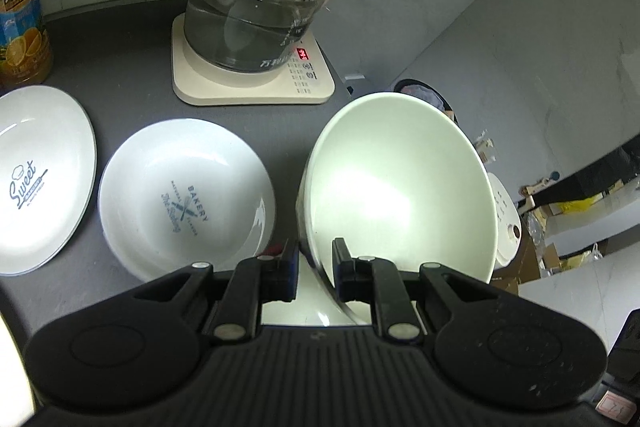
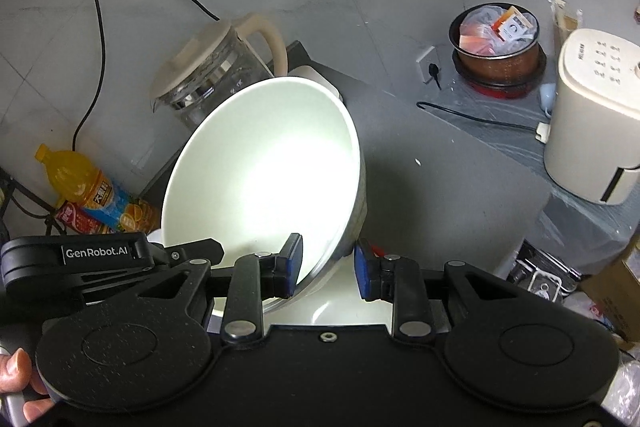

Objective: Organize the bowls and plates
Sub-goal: 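Carry the smaller cream bowl with both grippers and lower it onto the stacked bowls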

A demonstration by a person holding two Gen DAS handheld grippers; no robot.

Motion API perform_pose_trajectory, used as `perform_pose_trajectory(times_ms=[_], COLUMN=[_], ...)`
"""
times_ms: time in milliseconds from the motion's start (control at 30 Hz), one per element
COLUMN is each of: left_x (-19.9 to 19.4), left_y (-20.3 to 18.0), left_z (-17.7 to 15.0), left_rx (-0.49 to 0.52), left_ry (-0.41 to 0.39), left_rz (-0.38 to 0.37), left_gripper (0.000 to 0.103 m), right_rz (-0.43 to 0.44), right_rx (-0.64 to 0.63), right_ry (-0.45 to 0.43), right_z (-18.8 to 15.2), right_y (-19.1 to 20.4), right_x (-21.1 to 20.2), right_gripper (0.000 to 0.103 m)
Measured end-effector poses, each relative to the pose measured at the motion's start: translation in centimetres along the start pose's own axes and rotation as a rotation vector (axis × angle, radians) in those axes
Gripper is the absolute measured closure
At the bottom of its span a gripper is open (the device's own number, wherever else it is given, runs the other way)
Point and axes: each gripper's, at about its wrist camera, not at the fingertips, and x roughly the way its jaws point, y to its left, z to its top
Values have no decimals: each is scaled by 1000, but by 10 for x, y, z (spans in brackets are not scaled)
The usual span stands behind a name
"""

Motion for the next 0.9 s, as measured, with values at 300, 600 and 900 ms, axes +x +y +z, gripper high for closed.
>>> perform_pose_trajectory(times_ms=[300,600,900], left_x=[-5,-5,-4], left_y=[11,24,26], left_z=[-24,-38,-48], left_rx=[17,19,23], left_ry=[43,76,112], left_rz=[-7,-5,-8], left_gripper=[87,87,87], right_rz=[-24,-45,-66], right_rx=[5,-2,0], right_ry=[34,60,92], right_z=[-26,-43,-53], right_y=[0,1,-2], right_x=[-5,-6,-4], right_gripper=[75,75,75])
